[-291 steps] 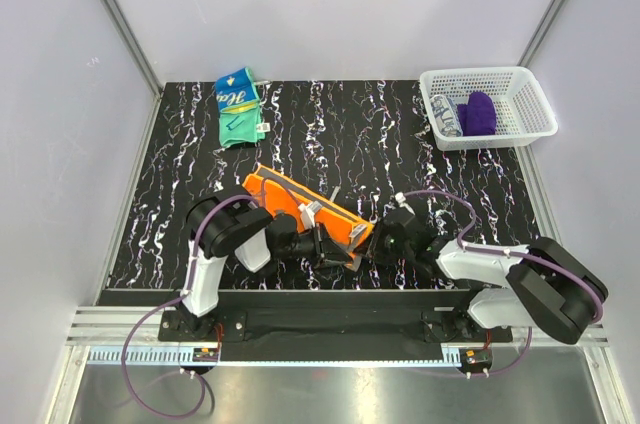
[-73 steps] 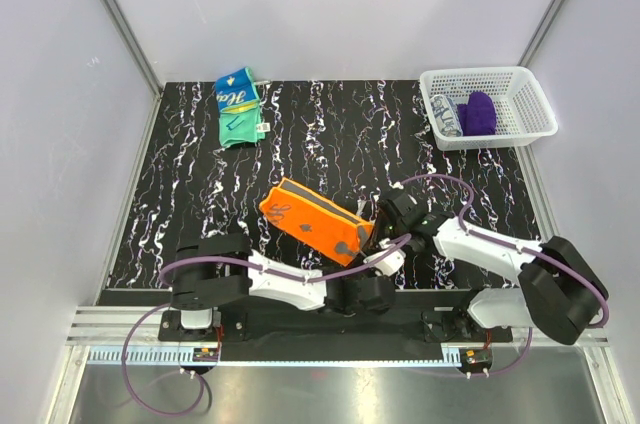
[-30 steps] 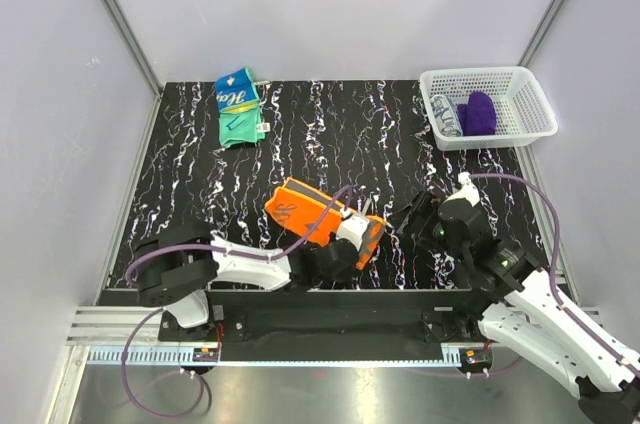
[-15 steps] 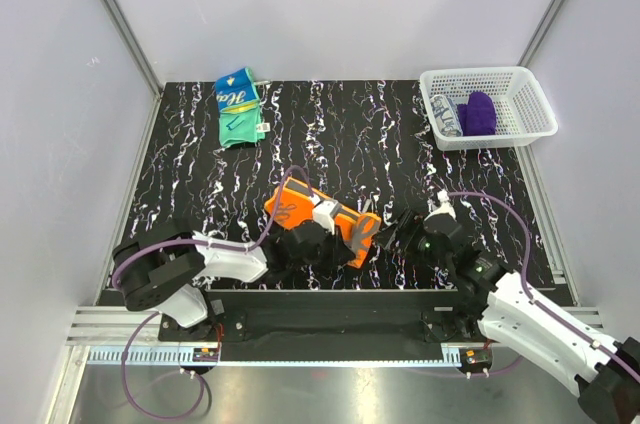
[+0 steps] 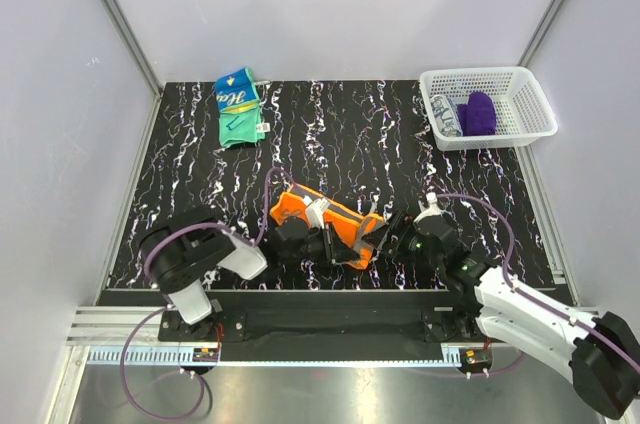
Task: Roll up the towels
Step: Roll the towel
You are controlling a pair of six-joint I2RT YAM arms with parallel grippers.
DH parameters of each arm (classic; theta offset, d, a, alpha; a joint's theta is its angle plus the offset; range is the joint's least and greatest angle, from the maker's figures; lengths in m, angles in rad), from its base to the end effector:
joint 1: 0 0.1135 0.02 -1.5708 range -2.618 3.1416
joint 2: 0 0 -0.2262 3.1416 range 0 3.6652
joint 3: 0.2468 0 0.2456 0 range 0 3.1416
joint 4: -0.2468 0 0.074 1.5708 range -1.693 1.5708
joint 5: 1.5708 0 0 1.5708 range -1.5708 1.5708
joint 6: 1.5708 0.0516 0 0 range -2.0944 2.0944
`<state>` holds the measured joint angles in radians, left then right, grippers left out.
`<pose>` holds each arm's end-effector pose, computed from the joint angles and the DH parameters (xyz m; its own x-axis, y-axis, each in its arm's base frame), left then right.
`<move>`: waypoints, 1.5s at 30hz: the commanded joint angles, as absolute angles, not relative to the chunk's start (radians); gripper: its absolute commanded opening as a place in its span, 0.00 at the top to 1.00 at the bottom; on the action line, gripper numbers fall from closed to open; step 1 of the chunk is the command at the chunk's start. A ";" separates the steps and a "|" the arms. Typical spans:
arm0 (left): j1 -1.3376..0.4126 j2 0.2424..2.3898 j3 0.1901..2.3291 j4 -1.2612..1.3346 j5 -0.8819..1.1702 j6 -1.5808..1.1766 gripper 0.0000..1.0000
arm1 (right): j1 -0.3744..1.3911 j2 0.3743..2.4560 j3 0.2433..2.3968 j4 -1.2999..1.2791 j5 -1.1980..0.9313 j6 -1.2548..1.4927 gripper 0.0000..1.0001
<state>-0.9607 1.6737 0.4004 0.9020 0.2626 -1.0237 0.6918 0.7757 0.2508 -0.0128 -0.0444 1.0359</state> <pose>0.1528 -0.2419 0.0835 -0.9025 -0.1485 -0.4043 0.3063 0.4387 -0.8448 0.1545 0.1309 0.1402 -0.7746 0.4744 -0.4183 -0.0005 0.6609 0.7505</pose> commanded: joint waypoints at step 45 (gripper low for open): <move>-0.838 1.671 0.333 1.060 0.400 -1.088 0.54 | 0.693 1.124 0.299 0.179 -0.072 1.023 0.77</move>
